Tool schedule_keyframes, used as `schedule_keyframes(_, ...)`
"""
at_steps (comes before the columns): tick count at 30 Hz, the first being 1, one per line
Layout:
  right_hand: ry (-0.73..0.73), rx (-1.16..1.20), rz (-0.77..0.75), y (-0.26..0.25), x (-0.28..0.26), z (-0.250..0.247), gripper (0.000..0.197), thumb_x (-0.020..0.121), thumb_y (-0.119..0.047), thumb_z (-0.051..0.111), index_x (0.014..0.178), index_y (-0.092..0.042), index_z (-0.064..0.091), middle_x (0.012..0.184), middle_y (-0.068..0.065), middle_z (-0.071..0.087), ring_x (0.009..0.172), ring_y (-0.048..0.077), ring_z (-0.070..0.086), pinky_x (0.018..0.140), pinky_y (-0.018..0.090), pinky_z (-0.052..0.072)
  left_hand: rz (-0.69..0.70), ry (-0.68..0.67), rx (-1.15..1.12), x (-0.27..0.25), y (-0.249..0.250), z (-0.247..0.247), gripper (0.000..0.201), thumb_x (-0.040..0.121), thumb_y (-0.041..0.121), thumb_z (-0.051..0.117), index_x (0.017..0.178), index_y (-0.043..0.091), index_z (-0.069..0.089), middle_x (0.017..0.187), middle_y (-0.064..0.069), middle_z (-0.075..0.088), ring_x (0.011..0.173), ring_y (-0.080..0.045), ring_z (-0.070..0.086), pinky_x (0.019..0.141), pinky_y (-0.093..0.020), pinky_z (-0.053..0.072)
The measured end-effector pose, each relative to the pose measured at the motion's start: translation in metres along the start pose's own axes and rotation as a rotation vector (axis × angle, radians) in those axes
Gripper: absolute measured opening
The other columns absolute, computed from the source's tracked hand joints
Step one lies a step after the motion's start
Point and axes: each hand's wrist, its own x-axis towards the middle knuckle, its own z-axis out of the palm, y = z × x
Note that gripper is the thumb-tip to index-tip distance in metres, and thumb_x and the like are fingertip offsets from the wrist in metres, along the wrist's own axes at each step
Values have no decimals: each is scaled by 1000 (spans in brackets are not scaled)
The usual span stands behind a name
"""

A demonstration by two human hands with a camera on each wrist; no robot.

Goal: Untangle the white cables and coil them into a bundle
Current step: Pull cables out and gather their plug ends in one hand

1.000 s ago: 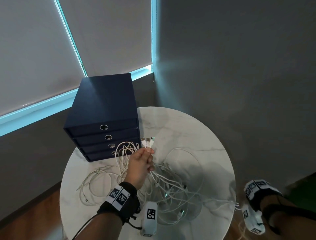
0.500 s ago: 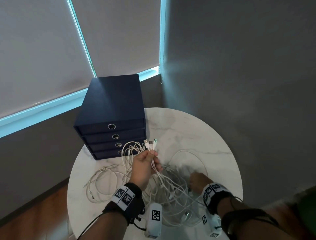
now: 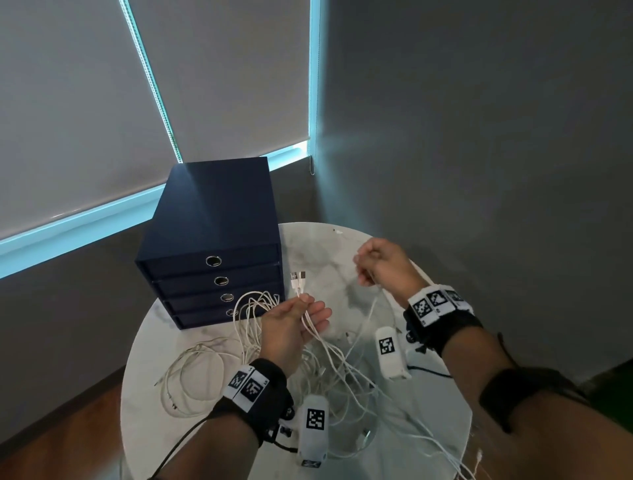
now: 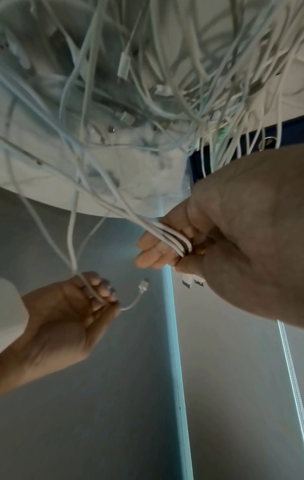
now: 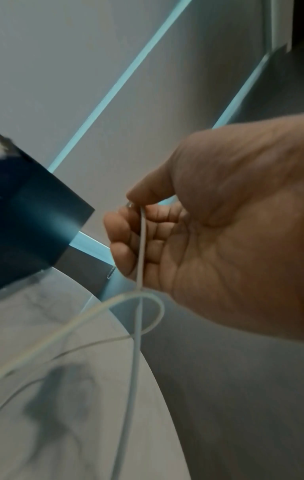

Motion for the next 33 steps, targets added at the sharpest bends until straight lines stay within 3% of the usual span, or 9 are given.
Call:
schedule_keyframes(7,-237,-3,-94,25,-33,48,14,91,4,60,84,-7,57,63,5,61,46,10,54,47,20,44,8,49,-115,5,1,9,22,100,9,57,112,-7,63,103,-24,74,92,-32,75,88,-46,60)
schedule_keyframes(12,-291,-54,-100,47,-40,60,19,87,1,66,77,-14,60,60,0,59,48,10,50,49,23,43,47,128,-154,3,4,7,17,100,10,56,104,-3,66,96,-18,75,82,-22,75,67,-31,62)
schedule_keyframes(16,-321,-120,-115,59,-42,57,12,84,-5,71,77,-11,63,65,6,62,55,12,53,56,24,46,35,124,-161,5,4,2,18,100,11,57,103,-4,67,97,-20,75,90,-28,75,76,-34,63)
schedule_keyframes(19,-388,-184,-106,64,-38,47,5,85,-11,72,81,-14,69,67,3,64,60,9,56,62,23,46,40,129,-161,7,7,1,18,102,10,54,103,-1,67,86,-14,71,77,-23,73,79,-36,60)
schedule_keyframes(21,-428,-295,-78,70,-34,32,10,88,-18,71,79,-12,71,62,-4,62,56,3,54,61,19,44,65,133,-215,8,15,-1,20,103,12,51,105,1,67,73,-6,64,62,-15,64,71,-30,58)
schedule_keyframes(23,-389,-404,-17,89,-30,5,24,90,-23,67,69,-12,69,56,-2,61,52,5,55,59,21,46,110,147,-271,11,30,-9,22,105,18,50,106,4,67,65,1,56,50,-7,48,52,-19,46)
schedule_keyframes(26,-236,-441,133,129,-26,-44,27,87,-14,61,63,-15,72,67,5,72,69,27,67,73,39,54,186,155,-283,20,55,-26,23,105,25,49,105,10,66,64,5,46,47,-4,35,43,-16,32)
schedule_keyframes(29,-144,-540,270,145,-25,-69,30,89,-10,64,61,-19,72,71,-5,72,77,20,67,75,30,52,224,132,-254,22,68,-32,23,105,28,48,104,11,64,62,6,41,47,-4,32,41,-16,30)
schedule_keyframes(33,-8,-447,211,110,-11,-59,30,89,-15,66,61,-22,70,51,-10,58,60,20,56,62,27,45,228,78,-121,17,56,-19,23,104,27,51,100,10,65,60,6,42,47,-4,32,41,-17,29)
